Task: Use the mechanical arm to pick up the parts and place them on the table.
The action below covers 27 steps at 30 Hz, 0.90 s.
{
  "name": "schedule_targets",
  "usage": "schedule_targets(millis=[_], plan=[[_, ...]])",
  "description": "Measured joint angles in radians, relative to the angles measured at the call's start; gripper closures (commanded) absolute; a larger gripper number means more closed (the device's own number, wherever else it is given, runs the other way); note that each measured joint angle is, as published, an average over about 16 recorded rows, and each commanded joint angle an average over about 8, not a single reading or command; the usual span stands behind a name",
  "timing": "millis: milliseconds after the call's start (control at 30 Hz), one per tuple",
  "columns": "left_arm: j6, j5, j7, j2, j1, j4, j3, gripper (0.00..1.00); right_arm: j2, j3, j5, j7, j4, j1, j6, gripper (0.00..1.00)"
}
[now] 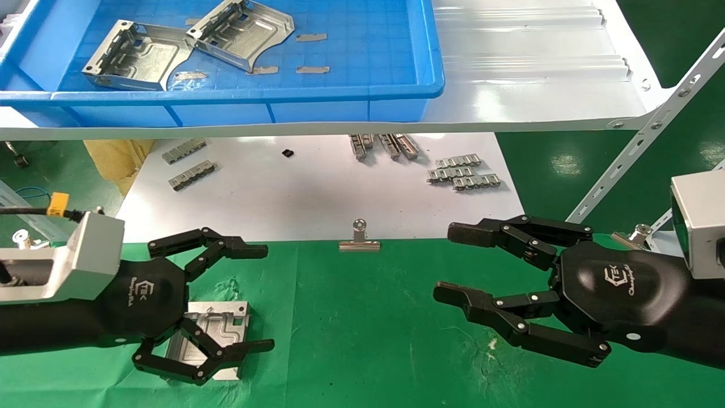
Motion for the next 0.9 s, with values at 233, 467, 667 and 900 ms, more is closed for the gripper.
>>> schedule_targets(millis=[233, 467, 667, 900], plan=[[0.017, -0.031, -0.051, 0.0, 0.061, -0.045, -0.082, 0.0, 0.0, 0.0, 0.0, 0.0, 0.0, 0.0, 0.0, 0.0], [0.033, -0.063, -0.102, 0.0, 0.121, -0.091, -0.165, 0.0, 0.0, 0.0, 0.0, 0.0, 0.0, 0.0, 0.0, 0.0], [0.047, -0.088, -0.143, 0.0, 0.171, -0.128, -0.232, 0.0, 0.0, 0.0, 0.0, 0.0, 0.0, 0.0, 0.0, 0.0], [0.06, -0.112, -0.179, 0.0, 0.216, -0.161, -0.293, 0.0, 0.0, 0.0, 0.0, 0.0, 0.0, 0.0, 0.0, 0.0]])
